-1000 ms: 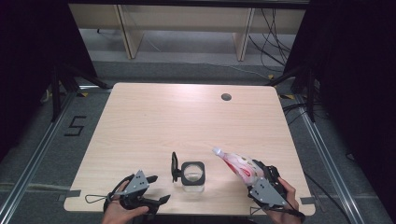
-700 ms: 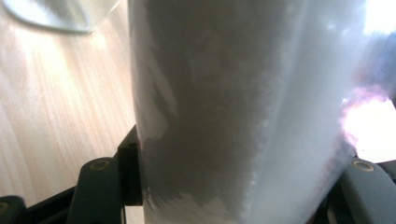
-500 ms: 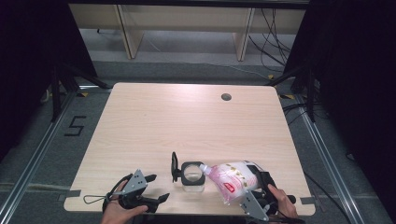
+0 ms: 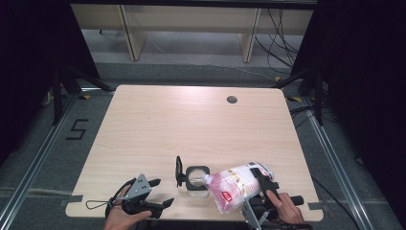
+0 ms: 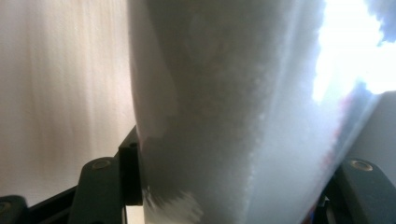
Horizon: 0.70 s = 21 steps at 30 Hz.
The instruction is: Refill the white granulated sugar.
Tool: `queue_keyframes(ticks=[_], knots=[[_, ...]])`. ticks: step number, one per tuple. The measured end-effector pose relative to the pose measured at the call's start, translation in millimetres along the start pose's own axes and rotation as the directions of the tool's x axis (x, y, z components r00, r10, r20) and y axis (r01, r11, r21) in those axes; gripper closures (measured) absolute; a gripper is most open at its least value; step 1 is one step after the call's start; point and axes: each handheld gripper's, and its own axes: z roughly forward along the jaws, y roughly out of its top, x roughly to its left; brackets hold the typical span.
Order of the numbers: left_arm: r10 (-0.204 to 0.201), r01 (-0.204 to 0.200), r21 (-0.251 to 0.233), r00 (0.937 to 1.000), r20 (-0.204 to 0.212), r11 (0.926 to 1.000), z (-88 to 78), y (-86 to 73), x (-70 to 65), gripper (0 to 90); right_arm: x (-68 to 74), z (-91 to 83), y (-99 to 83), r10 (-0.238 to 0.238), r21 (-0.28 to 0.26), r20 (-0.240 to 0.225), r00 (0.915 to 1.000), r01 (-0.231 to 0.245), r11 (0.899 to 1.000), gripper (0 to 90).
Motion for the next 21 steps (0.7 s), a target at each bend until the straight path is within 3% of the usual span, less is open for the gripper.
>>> queue_keyframes(ticks=[2,3,4,5,7,9,10,11,12,14,15,16,17,18,19,20,21], knots=[[-0.002,0.002,0.002,1.0,0.0,1.0,-0.2,0.1,0.0,18.4,-2.1,2.1,3.5,-0.077,0.006,0.025,0.9967,0.077,0.997,37.8],[-0.003,0.003,0.0,1.0,0.0,1.0,0.0,-0.1,-0.1,18.4,-5.8,3.6,5.3,-0.142,-0.007,0.027,0.9895,0.142,0.99,37.9],[-0.003,0.003,0.0,1.0,0.0,1.0,0.0,-0.1,-0.1,18.4,-2.4,3.4,4.8,-0.1,0.001,0.024,0.9947,0.1,0.995,38.0],[-0.003,0.003,0.0,1.0,0.004,1.0,0.1,-0.2,0.0,18.4,-7.3,3.3,7.3,-0.163,0.002,0.038,0.9859,0.163,0.987,38.1],[0.012,-0.012,0.013,0.9999,0.004,0.9998,-1.1,0.2,1.5,18.4,-1.8,4.2,7.4,-0.088,0.002,0.041,0.9953,0.088,0.996,38.2],[0.011,-0.011,0.011,0.9999,0.003,0.9999,-1.0,0.2,1.2,18.4,-4.8,4.2,8.8,-0.136,0.002,0.058,0.989,0.136,0.991,38.3],[0.011,-0.011,0.011,0.9999,0.003,0.9999,-1.0,0.2,1.2,18.4,-8.8,2.8,10.3,-0.192,0.014,0.056,0.9799,0.191,0.981,38.3],[0.004,-0.004,0.005,1.0,0.0,1.0,-0.5,0.0,0.4,18.4,-8.8,2.8,10.3,-0.192,0.014,0.056,0.9799,0.191,0.981,38.3],[0.007,-0.007,0.008,1.0,0.005,0.9999,-0.2,0.0,0.7,18.4,-5.4,2.5,8.9,-0.151,0.031,0.06,0.9867,0.149,0.988,38.4],[0.007,-0.007,0.008,1.0,0.0,0.9999,-0.4,0.2,0.3,18.4,-10.5,1.3,11.0,-0.22,0.035,0.076,0.9727,0.217,0.975,38.6],[-0.023,0.023,0.004,0.9997,0.001,0.9997,-0.1,-0.5,-1.1,18.5,-10.2,0.2,10.9,-0.213,0.046,0.073,0.9744,0.21,0.977,38.6],[-0.023,0.023,0.004,0.9997,0.001,0.9997,-0.1,-0.5,-1.1,18.5,-10.2,0.2,10.9,-0.213,0.046,0.073,0.9744,0.21,0.977,38.6],[-0.014,0.014,0.01,0.9999,-0.001,0.9999,-0.8,-0.2,0.1,18.5,-11.9,0.2,11.4,-0.223,0.029,0.108,0.9689,0.221,0.975,38.7],[-0.018,0.018,0.008,0.9998,-0.001,0.9998,-0.6,-0.3,-0.3,18.4,-6.9,-2.6,10.8,-0.148,0.071,0.088,0.985,0.142,0.987,38.7],[-0.018,0.018,0.008,0.9998,-0.001,0.9998,-0.6,-0.3,-0.3,18.5,-7.9,-1.4,10.9,-0.17,0.046,0.113,0.9789,0.166,0.985,38.7],[-0.017,0.017,0.004,0.9999,-0.003,0.9999,-0.1,-0.4,-1.0,18.5,-10.6,-2.9,11.9,-0.206,0.058,0.105,0.973,0.2,0.978,38.8],[-0.005,0.005,0.01,1.0,0.002,0.9999,-0.4,-0.3,0.0,18.5,-13.2,-2.2,12.6,-0.247,0.042,0.123,0.9613,0.243,0.969,38.8]])
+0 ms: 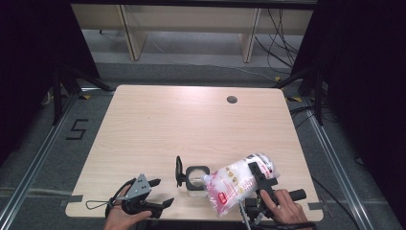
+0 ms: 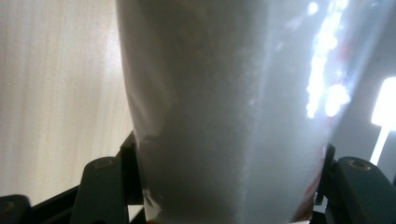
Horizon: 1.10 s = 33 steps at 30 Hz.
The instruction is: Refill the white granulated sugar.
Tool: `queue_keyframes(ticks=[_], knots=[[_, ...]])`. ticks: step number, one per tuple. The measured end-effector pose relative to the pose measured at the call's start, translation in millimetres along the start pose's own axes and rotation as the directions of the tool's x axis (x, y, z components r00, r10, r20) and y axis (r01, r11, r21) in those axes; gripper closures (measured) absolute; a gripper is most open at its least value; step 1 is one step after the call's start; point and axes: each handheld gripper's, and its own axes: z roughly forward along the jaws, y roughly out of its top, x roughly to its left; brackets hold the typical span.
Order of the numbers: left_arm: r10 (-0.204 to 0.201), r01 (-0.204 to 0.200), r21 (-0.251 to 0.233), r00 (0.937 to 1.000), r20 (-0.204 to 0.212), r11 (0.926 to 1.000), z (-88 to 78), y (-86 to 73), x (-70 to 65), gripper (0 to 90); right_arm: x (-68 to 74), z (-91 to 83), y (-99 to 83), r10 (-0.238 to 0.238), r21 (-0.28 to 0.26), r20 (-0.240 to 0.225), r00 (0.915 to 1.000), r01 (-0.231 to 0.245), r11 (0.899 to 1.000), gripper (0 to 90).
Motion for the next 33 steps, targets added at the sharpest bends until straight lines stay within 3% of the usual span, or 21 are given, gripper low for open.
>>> queue_keyframes(ticks=[3,4,5,9,10,11,14,15,18,19,21,22,25,26,27,28,30,31,33], knots=[[0.015,-0.015,-0.002,0.9999,0.005,0.9999,1.1,0.2,0.7,18.5,-0.1,-0.9,1.5,0.009,0.019,-0.005,0.9999,-0.009,1.0,38.9],[-0.012,0.012,-0.002,0.9999,0.007,0.9999,1.6,-0.5,-1.0,18.5,0.3,-1.6,1.7,0.019,0.026,-0.001,0.9998,-0.019,0.999,38.9],[-0.015,0.015,-0.002,0.9999,0.006,0.9999,1.6,-0.5,-1.2,18.5,-4.0,-0.6,2.2,-0.039,0.006,0.008,0.9992,0.039,0.999,38.9],[0.009,-0.009,-0.006,0.9999,0.005,0.9999,2.0,0.1,0.0,18.5,-4.3,-0.1,2.4,-0.034,0.015,-0.002,0.9994,0.034,0.999,39.1],[-0.024,0.024,-0.003,0.9997,0.003,0.9997,2.2,-0.8,-1.9,18.5,-5.9,-0.2,2.2,-0.051,0.019,-0.004,0.9987,0.051,0.999,39.1],[0.015,-0.015,0.004,0.9999,0.001,0.9999,1.3,-0.1,0.7,18.5,-6.4,0.4,2.3,-0.048,0.013,0.008,0.9988,0.048,0.999,39.2],[0.009,-0.009,0.0,0.9999,0.005,1.0,1.4,0.1,0.7,18.5,-6.4,0.3,1.7,-0.035,0.021,0.001,0.9994,0.035,0.999,39.2],[-0.019,0.019,0.005,0.9998,0.002,0.9998,1.4,-0.9,-0.5,18.5,-6.8,0.4,1.1,-0.031,0.021,0.001,0.9995,0.031,0.999,39.2],[-0.017,0.017,0.004,0.9999,0.0,0.9999,1.7,-0.7,-0.1,18.5,-9.9,-0.4,0.7,-0.055,0.037,0.0,0.9985,0.055,0.998,39.2],[-0.014,0.014,0.006,0.9999,-0.001,0.9999,1.7,-0.8,-0.1,18.5,-12.8,0.4,1.3,-0.087,0.024,0.008,0.9962,0.087,0.996,39.2],[-0.013,0.013,0.006,0.9999,-0.001,0.9999,1.7,-0.9,-0.1,18.5,-13.4,0.9,1.3,-0.089,0.015,0.017,0.9959,0.089,0.996,39.2],[-0.019,0.019,0.003,0.9998,-0.001,0.9998,1.5,-0.7,-0.1,18.5,-12.1,0.0,0.9,-0.061,0.028,0.032,0.9976,0.06,0.998,39.3],[-0.019,0.019,0.002,0.9998,-0.002,0.9998,1.3,-0.9,0.2,18.5,-13.5,0.3,1.3,-0.074,0.019,0.03,0.9968,0.074,0.997,39.2],[-0.029,0.029,-0.008,0.9996,-0.005,0.9995,2.3,-1.1,-0.3,18.5,-16.0,0.7,1.6,-0.104,0.009,0.033,0.9941,0.103,0.995,39.2],[-0.022,0.022,0.0,0.9998,0.001,0.9998,2.2,-0.9,0.7,18.5,-16.0,0.7,1.6,-0.104,0.009,0.033,0.9941,0.103,0.995,39.2],[-0.022,0.022,-0.007,0.9998,-0.001,0.9997,2.9,-1.2,-0.1,18.5,-14.5,0.7,0.9,-0.075,0.016,0.028,0.9968,0.075,0.997,39.3],[-0.016,0.017,0.008,0.9998,-0.006,0.9998,1.8,-0.8,-0.3,18.5,-15.5,1.1,0.5,-0.083,0.016,0.03,0.9961,0.082,0.996,39.3],[-0.017,0.017,0.006,0.9999,0.001,0.9998,2.7,-1.1,0.2,18.5,-19.1,2.0,0.5,-0.128,0.019,0.045,0.9908,0.127,0.992,39.3],[-0.025,0.025,-0.008,0.9997,0.003,0.9997,3.5,-1.4,0.0,18.5,-17.9,2.2,0.3,-0.102,0.027,0.041,0.994,0.101,0.995,39.3]])
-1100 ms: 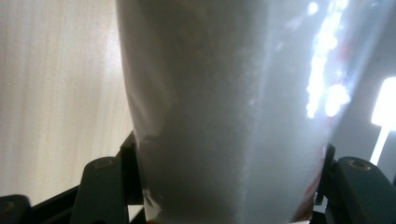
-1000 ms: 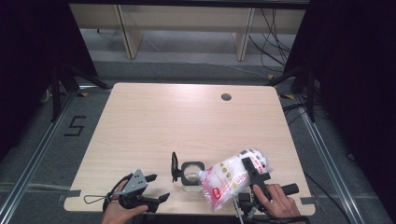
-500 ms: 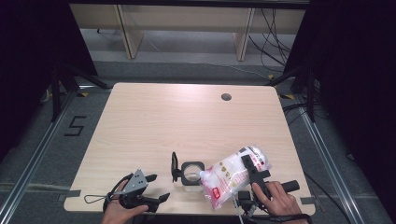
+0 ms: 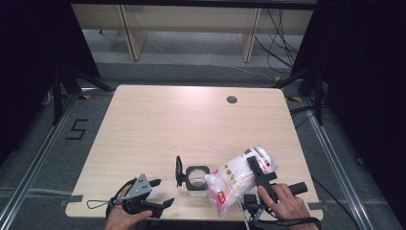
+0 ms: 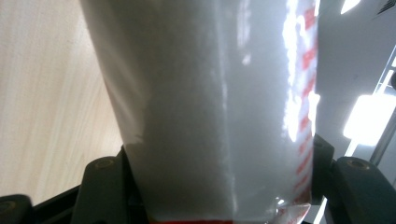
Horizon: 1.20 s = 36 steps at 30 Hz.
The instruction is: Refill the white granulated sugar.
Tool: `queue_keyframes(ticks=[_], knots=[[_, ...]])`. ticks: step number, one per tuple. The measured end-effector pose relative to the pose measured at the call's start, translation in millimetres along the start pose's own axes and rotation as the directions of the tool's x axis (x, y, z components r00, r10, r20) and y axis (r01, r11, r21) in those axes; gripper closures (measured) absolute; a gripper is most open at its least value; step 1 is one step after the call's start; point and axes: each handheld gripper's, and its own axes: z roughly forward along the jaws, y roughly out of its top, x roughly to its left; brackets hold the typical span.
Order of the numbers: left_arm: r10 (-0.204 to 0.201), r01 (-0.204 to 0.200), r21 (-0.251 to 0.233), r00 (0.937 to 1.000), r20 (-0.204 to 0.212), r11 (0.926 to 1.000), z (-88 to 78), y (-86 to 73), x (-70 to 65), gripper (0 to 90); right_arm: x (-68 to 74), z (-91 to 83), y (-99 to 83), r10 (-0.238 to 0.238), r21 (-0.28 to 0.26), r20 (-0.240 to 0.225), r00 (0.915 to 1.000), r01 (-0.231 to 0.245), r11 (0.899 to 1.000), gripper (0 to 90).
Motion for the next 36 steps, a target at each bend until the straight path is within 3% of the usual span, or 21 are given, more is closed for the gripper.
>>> queue_keyframes(ticks=[3,5,9,11,12,13,14,15,16,17,18,20,22,23,25,28,30,32,33,34,36], knots=[[-0.007,0.007,0.004,0.9999,-0.009,1.0,-1.0,0.3,-0.4,18.5,-1.7,0.1,1.0,-0.012,-0.012,0.015,0.9998,0.012,1.0,39.3],[-0.005,0.005,-0.001,1.0,-0.002,1.0,-0.5,0.3,0.2,18.5,0.7,0.9,2.1,0.006,-0.006,0.004,1.0,-0.006,1.0,39.4],[0.003,-0.003,0.008,1.0,-0.008,1.0,-1.8,0.4,-0.1,18.6,0.4,1.5,2.1,-0.007,-0.018,-0.008,0.9999,0.007,1.0,39.7],[0.026,-0.026,0.004,0.9997,-0.003,0.9997,-1.3,0.9,1.9,18.6,-0.6,-1.2,-0.1,0.02,-0.007,0.009,0.9998,-0.02,1.0,39.6],[0.002,-0.002,0.007,1.0,-0.003,1.0,-1.2,0.5,0.4,18.6,-1.4,-2.2,-0.8,0.03,0.003,0.003,0.9995,-0.03,1.0,39.6],[0.0,0.0,0.008,1.0,-0.002,1.0,-1.2,0.4,0.3,18.6,-4.7,-1.2,-1.0,-0.008,-0.008,0.005,1.0,0.009,1.0,39.7],[-0.001,0.001,0.0,1.0,-0.004,1.0,-0.8,0.2,0.1,18.6,1.3,-1.5,-1.9,0.063,0.009,0.009,0.9979,-0.063,0.998,39.7],[0.001,-0.001,0.009,1.0,-0.004,1.0,-1.8,0.7,0.1,18.6,-1.0,0.4,-1.4,0.007,-0.005,0.011,0.9999,-0.007,1.0,39.7],[0.003,-0.003,0.009,1.0,-0.003,1.0,-1.9,0.7,0.2,18.6,0.4,0.5,-1.4,0.006,0.008,-0.008,1.0,-0.006,1.0,39.9],[0.006,-0.006,0.01,1.0,-0.004,0.9999,-2.1,0.7,0.3,18.6,-1.3,1.9,-2.0,-0.02,-0.015,0.0,0.9998,0.02,1.0,39.9],[0.002,-0.002,0.007,1.0,-0.004,1.0,-1.9,0.7,0.2,18.6,0.1,1.0,-2.8,0.009,0.001,-0.015,0.9998,-0.009,1.0,39.9],[0.019,-0.019,0.006,0.9998,-0.007,0.9998,-2.8,1.2,2.0,18.6,-0.9,0.0,-2.8,0.005,0.01,0.011,0.9999,-0.005,1.0,39.8],[0.032,-0.032,0.012,0.9995,-0.004,0.9994,-3.5,2.0,3.1,18.6,-4.2,-2.6,-3.4,0.012,0.018,0.008,0.9999,-0.012,1.0,39.8],[0.035,-0.035,0.01,0.9994,-0.008,0.9993,-3.4,1.7,3.0,18.6,-7.6,-3.2,-3.0,-0.006,0.017,-0.002,1.0,0.006,1.0,39.9],[0.035,-0.035,0.01,0.9994,-0.007,0.9993,-3.4,1.7,2.9,18.6,-5.2,-2.2,-1.4,-0.015,0.012,-0.005,0.9999,0.015,1.0,39.9],[-0.005,0.005,-0.002,1.0,-0.008,1.0,-2.7,0.7,-1.1,18.6,-4.2,-1.6,-0.8,-0.018,0.015,-0.012,0.9998,0.018,1.0,40.2],[0.002,-0.002,0.005,1.0,-0.01,1.0,-3.1,0.7,-0.4,18.6,-4.2,-2.3,-0.6,-0.025,0.02,-0.006,0.9997,0.025,0.999,40.2],[0.035,-0.035,0.009,0.9994,-0.004,0.9994,-3.3,1.5,2.2,18.6,-6.1,-4.4,2.1,-0.029,0.017,-0.004,0.9996,0.029,0.999,40.2],[0.035,-0.035,0.009,0.9994,-0.004,0.9994,-3.3,1.5,2.2,18.6,-5.3,-4.4,2.8,-0.025,0.008,-0.002,0.9997,0.025,1.0,40.2],[0.008,-0.008,0.01,0.9999,-0.006,0.9999,-3.2,0.6,0.4,18.6,-2.5,-3.5,2.9,0.003,0.0,-0.001,1.0,-0.003,1.0,40.3],[0.007,-0.007,0.012,0.9999,-0.012,0.9999,-3.6,0.8,0.1,18.6,-2.8,-3.2,3.6,-0.003,0.001,-0.009,1.0,0.003,1.0,40.3]])
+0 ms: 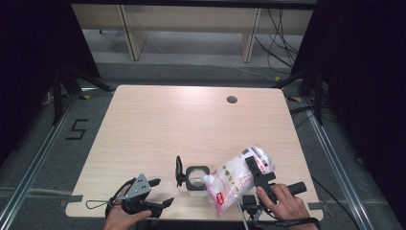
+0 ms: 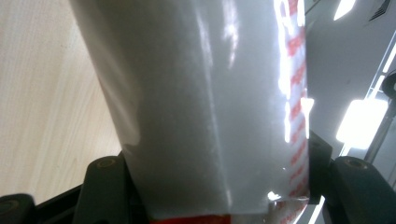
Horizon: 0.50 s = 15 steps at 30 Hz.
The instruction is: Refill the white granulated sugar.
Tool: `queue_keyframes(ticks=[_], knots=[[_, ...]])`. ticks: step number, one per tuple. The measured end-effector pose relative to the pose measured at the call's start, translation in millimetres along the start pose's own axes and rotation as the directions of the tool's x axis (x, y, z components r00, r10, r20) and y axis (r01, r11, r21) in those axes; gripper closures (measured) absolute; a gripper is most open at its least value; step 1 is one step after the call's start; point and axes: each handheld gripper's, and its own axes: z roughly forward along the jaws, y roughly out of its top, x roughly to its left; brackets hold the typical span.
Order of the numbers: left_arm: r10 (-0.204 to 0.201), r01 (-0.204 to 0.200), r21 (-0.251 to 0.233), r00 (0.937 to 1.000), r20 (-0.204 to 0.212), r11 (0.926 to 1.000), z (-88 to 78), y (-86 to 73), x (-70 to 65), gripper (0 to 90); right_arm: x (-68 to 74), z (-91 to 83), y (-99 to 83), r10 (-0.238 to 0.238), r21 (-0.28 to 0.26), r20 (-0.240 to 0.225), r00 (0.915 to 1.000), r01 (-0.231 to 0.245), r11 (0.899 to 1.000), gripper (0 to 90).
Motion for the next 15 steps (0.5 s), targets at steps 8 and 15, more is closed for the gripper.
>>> queue_keyframes(ticks=[8,15], knots=[[0.026,-0.026,0.007,0.9996,-0.004,0.9996,-1.0,0.1,2.4,18.6,-2.0,-1.9,4.1,-0.025,0.006,0.005,0.9997,0.025,1.0,40.5],[0.018,-0.018,0.008,0.9998,-0.005,0.9998,-0.8,-0.1,1.9,18.6,0.7,-2.0,5.5,0.016,0.01,0.013,0.9998,-0.016,1.0,40.5]])
